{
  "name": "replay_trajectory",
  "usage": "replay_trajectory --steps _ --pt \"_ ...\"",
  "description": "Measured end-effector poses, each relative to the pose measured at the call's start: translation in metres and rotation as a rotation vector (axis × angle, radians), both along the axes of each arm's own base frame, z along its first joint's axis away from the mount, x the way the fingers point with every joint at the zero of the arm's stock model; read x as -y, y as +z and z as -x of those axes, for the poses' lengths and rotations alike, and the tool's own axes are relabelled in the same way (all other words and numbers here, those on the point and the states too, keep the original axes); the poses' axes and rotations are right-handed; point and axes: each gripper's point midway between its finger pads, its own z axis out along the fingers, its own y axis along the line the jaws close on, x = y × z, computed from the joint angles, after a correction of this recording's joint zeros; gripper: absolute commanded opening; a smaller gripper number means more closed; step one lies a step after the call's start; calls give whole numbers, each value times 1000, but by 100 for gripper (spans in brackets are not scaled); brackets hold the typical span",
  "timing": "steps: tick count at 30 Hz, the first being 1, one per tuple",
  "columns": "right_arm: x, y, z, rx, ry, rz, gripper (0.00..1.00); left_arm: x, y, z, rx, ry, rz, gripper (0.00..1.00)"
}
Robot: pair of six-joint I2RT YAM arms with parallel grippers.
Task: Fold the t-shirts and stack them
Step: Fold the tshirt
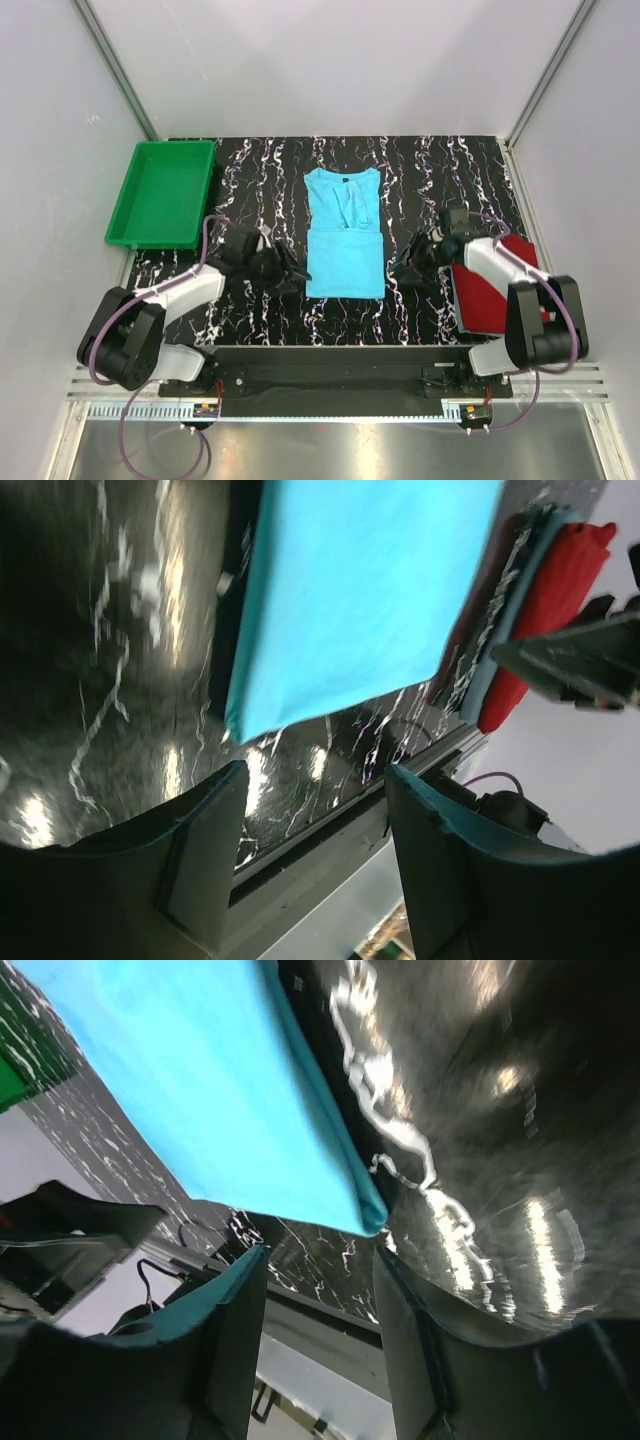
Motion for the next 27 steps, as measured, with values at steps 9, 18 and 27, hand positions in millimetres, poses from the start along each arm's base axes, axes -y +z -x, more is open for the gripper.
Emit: replay_trajectory --steps 9,18,27 --pt "-24 -20 52 -11 -115 -16 56 26 -23 41 -107 122 52 62" --pt "-21 -42 64 4 -263 -43 56 18 -48 46 -199 341 149 54" --pt "-29 -41 42 49 -332 -94 54 14 -52 29 -186 448 175 49"
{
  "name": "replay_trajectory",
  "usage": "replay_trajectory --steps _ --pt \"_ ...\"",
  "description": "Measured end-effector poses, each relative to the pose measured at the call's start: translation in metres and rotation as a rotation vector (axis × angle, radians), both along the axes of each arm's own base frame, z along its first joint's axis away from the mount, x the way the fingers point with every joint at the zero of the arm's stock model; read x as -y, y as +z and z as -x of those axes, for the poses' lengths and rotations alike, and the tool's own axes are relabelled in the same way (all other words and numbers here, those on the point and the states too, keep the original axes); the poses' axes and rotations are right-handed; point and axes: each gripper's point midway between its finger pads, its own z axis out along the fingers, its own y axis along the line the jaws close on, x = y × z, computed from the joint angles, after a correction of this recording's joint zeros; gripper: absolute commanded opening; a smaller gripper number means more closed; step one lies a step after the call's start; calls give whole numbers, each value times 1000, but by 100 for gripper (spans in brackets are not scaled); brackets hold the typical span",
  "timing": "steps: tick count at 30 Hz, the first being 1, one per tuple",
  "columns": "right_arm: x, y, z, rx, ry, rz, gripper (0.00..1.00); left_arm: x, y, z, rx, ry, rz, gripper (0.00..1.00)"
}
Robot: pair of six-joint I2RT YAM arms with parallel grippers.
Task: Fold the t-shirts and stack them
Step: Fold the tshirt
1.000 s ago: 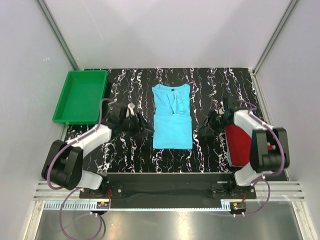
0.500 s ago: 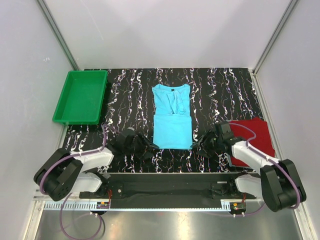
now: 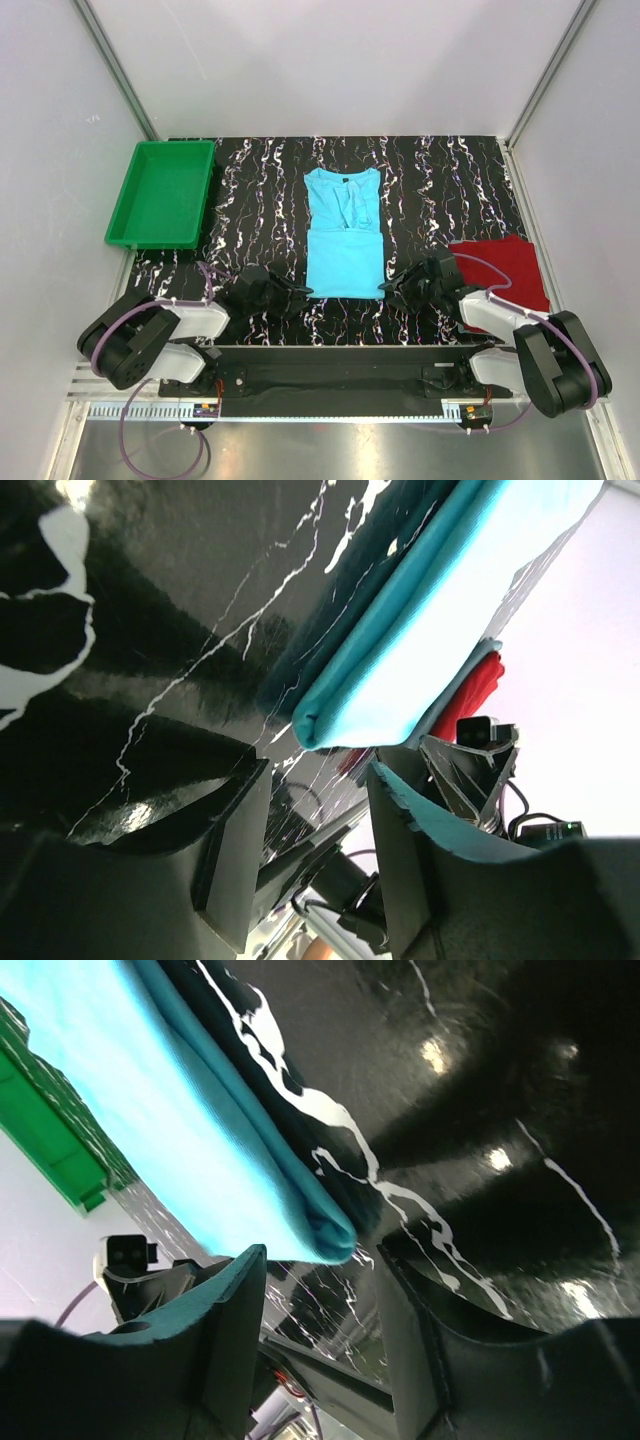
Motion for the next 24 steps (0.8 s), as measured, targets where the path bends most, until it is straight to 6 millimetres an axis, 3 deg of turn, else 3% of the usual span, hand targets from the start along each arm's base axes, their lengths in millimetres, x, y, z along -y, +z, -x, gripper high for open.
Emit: replay_trajectory --steps 24 --pt "-3 -5 -8 -6 -48 -31 41 7 -7 -14 -3 31 19 34"
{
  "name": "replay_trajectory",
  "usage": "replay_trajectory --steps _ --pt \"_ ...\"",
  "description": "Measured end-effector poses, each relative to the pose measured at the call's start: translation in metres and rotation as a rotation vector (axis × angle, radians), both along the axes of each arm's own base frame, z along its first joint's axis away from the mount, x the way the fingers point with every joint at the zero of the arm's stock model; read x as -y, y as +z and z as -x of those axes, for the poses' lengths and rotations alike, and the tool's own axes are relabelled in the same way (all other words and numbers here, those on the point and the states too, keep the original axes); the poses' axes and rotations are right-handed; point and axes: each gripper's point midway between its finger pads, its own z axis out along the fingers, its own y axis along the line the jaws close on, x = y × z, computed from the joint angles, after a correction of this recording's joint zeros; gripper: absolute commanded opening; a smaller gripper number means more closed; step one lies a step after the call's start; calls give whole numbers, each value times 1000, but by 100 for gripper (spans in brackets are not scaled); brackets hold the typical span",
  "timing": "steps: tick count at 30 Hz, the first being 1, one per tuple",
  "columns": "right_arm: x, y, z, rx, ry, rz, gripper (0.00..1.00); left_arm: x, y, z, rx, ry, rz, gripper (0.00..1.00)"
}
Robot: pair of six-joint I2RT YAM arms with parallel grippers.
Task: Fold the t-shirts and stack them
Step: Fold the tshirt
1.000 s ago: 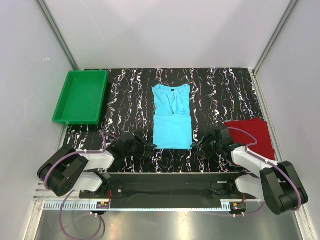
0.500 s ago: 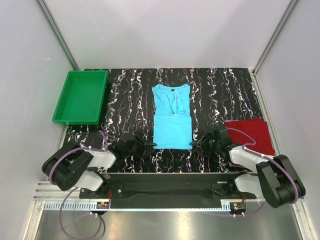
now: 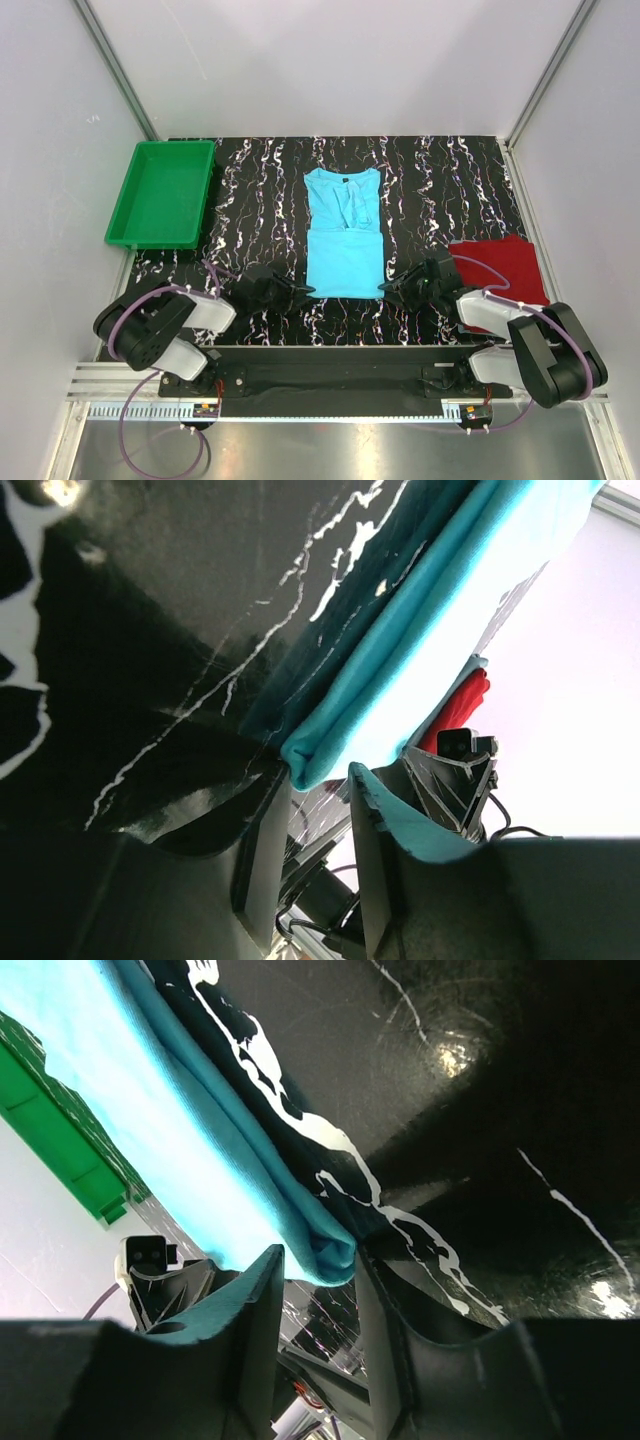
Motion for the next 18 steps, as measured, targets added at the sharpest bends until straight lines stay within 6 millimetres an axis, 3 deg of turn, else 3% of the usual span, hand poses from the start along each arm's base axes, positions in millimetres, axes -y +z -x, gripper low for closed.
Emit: replay_trajectory --steps 6,11,12,18 --pt "-1 -3 -1 -11 2 2 28 -1 -3 -1 -6 1 -2 20" --pt "-1 -7 -1 -22 8 10 10 -2 -5 -2 -7 -1 -3 6" --pt "-1 -7 -1 -20 11 12 0 -1 -4 -2 -5 -4 -1 0" --pt "1 -7 6 -24 56 43 0 -1 -4 1 -3 -30 -4 0"
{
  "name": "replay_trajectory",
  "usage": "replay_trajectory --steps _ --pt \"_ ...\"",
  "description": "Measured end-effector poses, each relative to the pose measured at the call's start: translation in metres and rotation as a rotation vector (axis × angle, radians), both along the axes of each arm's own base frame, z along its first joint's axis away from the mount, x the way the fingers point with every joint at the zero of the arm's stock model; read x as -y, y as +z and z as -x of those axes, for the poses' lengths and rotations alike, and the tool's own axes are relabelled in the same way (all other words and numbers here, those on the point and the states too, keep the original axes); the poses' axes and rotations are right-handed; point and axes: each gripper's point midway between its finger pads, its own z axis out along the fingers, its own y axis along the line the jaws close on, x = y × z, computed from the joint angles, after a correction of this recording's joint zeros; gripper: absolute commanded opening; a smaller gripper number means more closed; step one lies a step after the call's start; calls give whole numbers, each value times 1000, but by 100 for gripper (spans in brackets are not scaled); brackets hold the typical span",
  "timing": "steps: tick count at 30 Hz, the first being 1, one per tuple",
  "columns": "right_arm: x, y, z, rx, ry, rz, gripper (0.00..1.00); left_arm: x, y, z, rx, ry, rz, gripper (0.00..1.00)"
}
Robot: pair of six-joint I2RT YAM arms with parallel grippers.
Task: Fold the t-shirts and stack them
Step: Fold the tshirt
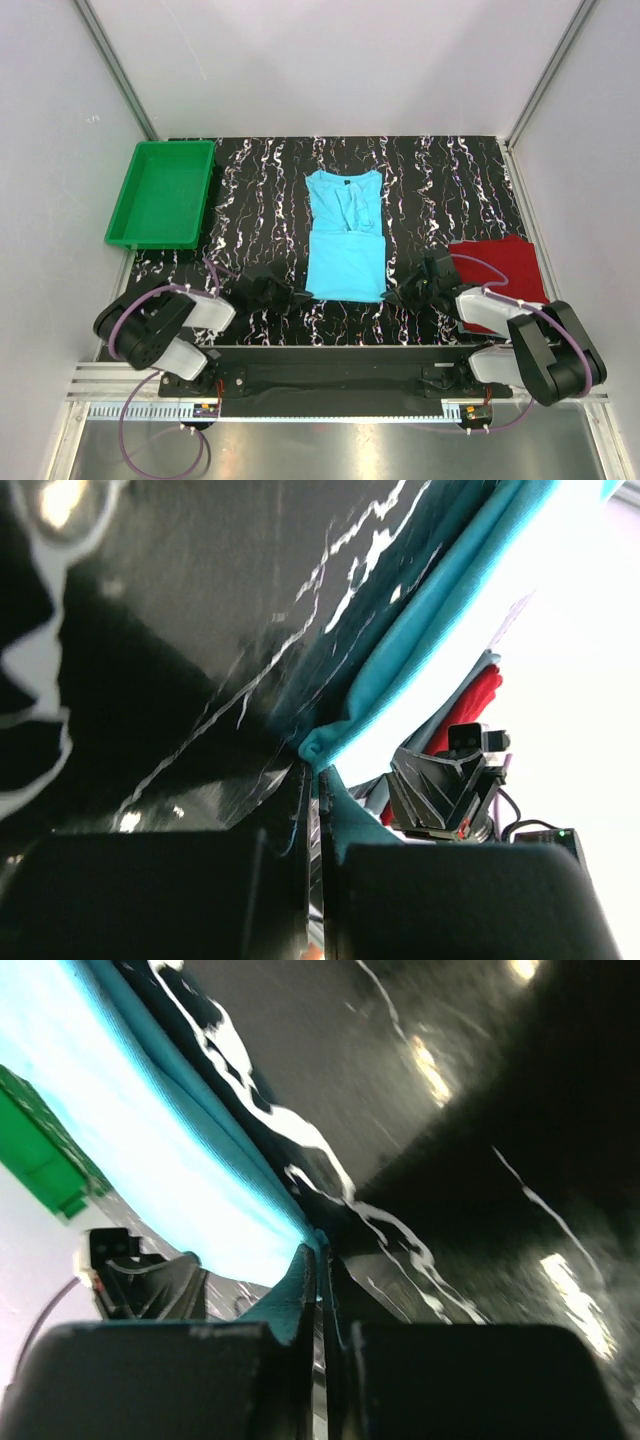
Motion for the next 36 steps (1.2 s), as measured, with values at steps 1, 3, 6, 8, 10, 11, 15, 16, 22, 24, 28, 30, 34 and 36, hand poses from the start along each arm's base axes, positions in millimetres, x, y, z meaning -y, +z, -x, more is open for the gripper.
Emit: replay_trajectory --steps 1,3,6,8,10,11,15,16,22,24,28,30,34,36 --pt "1 0 3 -3 10 6 0 -1 1 2 0 -6 -3 0" --pt "2 2 11 -12 34 14 0 -2 6 6 3 -18 -12 0" --pt "2 7 23 -13 69 17 0 -1 23 15 35 -46 -6 0" --pt "1 11 34 -12 93 14 0 0 37 21 69 -59 11 0" --pt "1 16 46 -12 119 12 0 1 49 30 95 -74 25 0" --pt "0 19 52 -9 131 10 0 2 54 36 107 -83 31 0" --pt "-1 32 71 12 175 3 0 3 64 61 112 -118 41 0" --pt "0 34 77 8 183 3 0 4 65 70 105 -131 44 0" --pt "0 42 107 -12 234 -9 0 0 72 108 71 -170 55 0" --pt "1 45 116 -20 250 -13 0 -3 74 114 67 -172 54 0" --pt "2 56 123 -30 260 -11 0 -10 73 116 58 -159 11 0" --pt "1 66 120 -22 259 -8 0 -9 78 113 63 -168 -36 0" --pt "-5 95 100 -8 254 21 0 6 115 95 133 -195 -95 0" --pt "-12 111 85 13 256 32 0 13 141 77 188 -191 -101 0"
